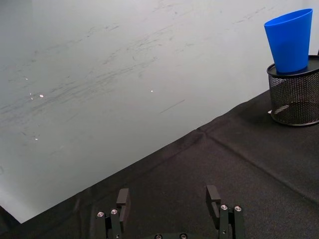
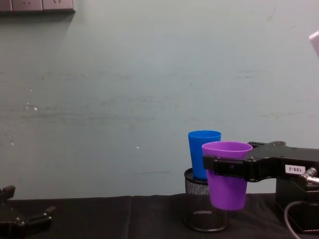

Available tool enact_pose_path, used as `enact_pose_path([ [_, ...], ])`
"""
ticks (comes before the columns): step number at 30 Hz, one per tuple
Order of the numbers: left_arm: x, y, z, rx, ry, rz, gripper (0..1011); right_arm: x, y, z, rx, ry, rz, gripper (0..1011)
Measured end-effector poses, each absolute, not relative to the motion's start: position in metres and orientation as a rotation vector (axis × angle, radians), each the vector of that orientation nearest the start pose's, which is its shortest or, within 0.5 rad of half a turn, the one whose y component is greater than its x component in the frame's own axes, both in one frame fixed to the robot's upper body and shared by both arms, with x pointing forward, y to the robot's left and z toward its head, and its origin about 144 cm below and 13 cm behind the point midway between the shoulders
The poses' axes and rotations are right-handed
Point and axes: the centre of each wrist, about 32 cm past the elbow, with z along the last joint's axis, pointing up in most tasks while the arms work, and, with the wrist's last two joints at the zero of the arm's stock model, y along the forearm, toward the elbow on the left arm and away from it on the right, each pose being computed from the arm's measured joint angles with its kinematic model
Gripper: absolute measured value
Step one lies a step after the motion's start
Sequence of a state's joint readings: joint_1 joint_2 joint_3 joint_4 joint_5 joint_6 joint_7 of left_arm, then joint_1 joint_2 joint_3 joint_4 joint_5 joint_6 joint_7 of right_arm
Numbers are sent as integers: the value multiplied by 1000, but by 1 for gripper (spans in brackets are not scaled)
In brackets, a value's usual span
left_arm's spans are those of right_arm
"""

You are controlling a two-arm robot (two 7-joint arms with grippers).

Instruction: Pick up one cup with a gripper and tap it against the other cup.

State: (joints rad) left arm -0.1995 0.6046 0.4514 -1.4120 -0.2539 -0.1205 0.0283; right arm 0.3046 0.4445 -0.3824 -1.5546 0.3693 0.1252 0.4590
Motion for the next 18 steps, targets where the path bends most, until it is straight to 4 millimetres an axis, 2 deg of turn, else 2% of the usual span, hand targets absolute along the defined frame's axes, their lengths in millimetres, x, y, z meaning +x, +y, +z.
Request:
enact_pose_path([
  [18,489,310,1140,304,-285,1248,1000,520,-248,1219,-123,-90,-788,749],
])
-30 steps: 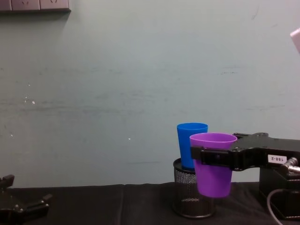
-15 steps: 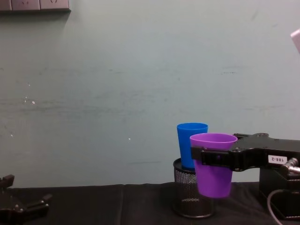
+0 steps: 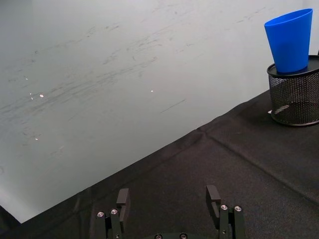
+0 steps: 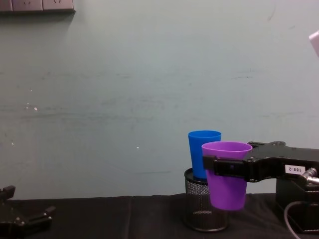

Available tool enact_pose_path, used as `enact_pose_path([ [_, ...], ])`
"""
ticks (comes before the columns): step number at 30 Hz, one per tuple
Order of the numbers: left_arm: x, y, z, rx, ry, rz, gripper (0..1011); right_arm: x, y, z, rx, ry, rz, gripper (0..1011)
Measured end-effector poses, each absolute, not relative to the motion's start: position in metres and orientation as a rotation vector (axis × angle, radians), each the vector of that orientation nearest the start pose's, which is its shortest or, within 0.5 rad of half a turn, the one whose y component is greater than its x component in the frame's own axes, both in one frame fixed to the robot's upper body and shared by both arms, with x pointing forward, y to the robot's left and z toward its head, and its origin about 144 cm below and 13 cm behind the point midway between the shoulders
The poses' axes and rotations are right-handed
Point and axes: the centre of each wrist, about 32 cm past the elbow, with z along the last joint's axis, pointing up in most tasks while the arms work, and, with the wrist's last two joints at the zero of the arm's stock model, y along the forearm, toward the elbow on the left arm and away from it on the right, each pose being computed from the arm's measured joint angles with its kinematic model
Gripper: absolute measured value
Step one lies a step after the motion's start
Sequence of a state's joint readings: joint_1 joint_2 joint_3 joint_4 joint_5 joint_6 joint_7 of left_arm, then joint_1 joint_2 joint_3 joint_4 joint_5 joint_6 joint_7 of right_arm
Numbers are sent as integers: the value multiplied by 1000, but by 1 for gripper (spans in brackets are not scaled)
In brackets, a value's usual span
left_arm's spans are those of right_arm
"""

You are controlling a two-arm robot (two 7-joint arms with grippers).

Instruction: Pick up one cup with a gripper and tap it against the other cup.

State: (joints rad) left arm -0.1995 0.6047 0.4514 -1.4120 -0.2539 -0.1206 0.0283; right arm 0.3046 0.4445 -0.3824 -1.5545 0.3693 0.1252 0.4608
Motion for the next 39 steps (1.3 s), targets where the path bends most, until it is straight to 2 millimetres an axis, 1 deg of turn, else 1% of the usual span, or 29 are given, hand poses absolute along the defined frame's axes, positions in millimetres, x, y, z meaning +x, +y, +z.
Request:
enact_pose_path([
  [39,489,310,1140,304,-285,1248,1000,520,-248,1219,-123,-90,-788,749],
])
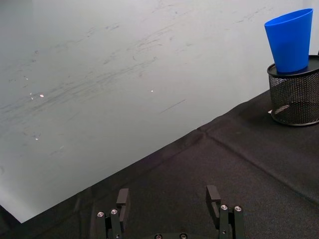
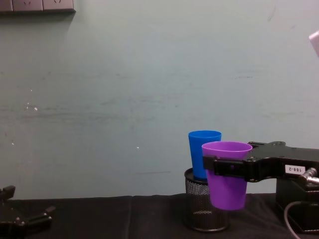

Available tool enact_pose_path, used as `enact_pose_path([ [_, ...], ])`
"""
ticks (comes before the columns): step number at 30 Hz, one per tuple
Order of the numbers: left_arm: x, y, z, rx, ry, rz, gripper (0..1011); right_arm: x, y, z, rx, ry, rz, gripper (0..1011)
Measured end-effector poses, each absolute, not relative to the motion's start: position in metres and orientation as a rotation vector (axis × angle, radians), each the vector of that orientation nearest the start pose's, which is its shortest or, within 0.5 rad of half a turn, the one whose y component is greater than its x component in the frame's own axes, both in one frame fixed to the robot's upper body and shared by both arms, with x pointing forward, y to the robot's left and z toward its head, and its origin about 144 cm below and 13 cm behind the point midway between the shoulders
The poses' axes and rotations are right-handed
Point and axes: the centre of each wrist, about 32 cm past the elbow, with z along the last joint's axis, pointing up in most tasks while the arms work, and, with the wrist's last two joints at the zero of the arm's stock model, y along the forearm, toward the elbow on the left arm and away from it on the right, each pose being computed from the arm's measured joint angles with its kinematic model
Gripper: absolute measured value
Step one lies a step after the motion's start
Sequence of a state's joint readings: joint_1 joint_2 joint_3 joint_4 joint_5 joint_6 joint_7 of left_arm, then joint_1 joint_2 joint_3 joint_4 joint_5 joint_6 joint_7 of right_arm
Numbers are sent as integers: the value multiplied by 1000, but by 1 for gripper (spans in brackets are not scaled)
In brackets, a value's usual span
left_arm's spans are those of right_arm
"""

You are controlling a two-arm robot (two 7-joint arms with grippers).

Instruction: Pick up one cup with a gripper and tap it against the other cup.

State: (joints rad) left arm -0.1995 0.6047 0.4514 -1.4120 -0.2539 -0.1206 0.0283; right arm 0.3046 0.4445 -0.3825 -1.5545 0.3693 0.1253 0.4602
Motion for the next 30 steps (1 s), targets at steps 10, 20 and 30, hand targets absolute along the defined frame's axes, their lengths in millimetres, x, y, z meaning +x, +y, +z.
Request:
enact_pose_path([
  [10,489,310,1140,304,-285,1248,1000,520,-248,1219,-123,-90,-788,750],
  [20,489,310,1140,304,-285,1248,1000,525,-250,1219,-100,-89,-780,749],
  [30,489,310,1140,304,-285,1248,1000,557,-248,1216,-82,-70,-788,750],
])
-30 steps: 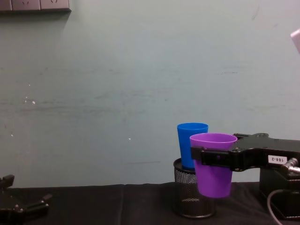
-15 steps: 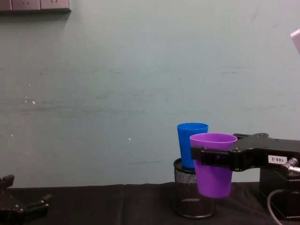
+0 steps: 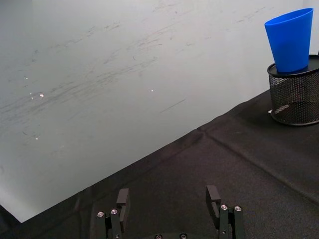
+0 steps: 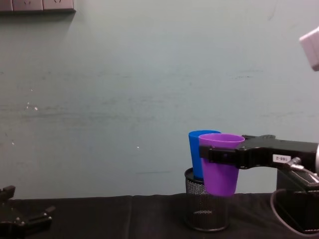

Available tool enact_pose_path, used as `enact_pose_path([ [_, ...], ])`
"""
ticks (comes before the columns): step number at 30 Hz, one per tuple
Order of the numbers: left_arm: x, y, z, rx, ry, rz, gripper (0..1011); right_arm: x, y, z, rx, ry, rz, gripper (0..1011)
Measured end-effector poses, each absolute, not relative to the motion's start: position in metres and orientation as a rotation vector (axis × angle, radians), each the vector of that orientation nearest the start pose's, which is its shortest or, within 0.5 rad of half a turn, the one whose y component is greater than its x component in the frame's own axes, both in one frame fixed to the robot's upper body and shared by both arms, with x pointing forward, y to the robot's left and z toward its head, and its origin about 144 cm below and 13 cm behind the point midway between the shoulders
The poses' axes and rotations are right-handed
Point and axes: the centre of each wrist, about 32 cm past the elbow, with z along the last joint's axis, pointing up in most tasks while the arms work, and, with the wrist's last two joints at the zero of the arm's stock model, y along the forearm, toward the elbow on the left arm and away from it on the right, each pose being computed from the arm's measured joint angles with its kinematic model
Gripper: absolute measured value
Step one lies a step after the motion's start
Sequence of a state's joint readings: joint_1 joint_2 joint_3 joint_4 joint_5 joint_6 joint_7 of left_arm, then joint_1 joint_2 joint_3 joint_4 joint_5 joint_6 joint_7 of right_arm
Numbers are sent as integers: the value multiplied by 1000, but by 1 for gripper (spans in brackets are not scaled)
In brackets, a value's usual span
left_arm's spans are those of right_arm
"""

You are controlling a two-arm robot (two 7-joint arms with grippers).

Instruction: Pick up one cup with a gripper and tap it against the other cup.

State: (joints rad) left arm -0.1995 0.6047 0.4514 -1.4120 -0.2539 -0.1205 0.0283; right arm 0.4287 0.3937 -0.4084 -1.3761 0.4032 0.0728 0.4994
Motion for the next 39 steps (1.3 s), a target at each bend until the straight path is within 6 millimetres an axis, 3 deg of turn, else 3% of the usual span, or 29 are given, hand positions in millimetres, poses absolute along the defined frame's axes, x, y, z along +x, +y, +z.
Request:
enact_pose_path([
  [18,489,310,1140,305,-285,1248,1000,593,-235,1206,-87,-38,-802,749],
  [39,489,310,1140,304,-285,1248,1000,605,-226,1209,-91,-56,-880,749],
])
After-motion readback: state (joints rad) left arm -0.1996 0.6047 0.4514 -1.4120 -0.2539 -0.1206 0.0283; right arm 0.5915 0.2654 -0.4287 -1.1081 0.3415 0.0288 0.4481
